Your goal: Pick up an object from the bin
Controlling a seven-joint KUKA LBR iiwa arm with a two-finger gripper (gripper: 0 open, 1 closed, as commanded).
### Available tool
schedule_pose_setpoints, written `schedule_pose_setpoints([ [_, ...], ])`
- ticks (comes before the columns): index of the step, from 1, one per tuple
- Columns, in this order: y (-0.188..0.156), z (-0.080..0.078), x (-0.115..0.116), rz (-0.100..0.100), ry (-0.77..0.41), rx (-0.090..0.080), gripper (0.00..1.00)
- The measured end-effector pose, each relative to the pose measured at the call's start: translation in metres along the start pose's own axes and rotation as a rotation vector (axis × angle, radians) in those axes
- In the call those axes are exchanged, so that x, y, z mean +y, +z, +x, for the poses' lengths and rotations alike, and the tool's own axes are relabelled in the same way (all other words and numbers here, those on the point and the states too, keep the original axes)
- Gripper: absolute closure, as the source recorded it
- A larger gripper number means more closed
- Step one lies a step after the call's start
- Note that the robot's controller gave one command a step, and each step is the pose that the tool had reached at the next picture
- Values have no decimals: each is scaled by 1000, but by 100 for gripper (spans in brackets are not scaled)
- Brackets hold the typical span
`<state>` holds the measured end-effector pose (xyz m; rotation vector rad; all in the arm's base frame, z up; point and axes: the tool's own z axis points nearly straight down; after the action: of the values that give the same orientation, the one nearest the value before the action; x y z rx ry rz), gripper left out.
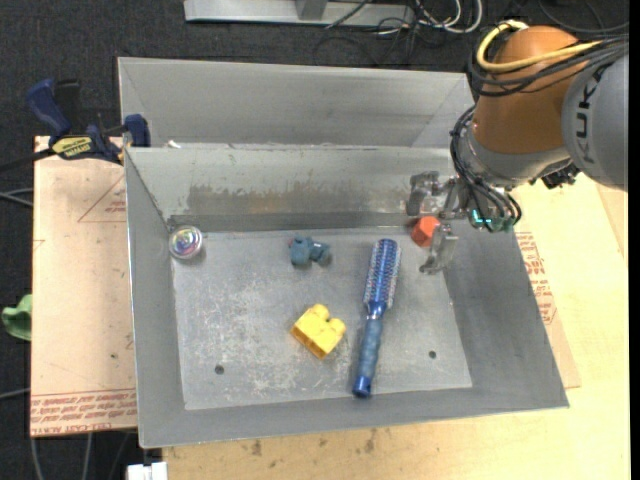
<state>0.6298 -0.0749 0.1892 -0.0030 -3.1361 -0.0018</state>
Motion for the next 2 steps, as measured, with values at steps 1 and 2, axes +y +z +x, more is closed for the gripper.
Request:
schedule_pose_setpoints([
  [1, 123, 18, 35, -1, -228, -2, 0],
  [2, 120, 17, 34, 1, -229, -5, 100],
])
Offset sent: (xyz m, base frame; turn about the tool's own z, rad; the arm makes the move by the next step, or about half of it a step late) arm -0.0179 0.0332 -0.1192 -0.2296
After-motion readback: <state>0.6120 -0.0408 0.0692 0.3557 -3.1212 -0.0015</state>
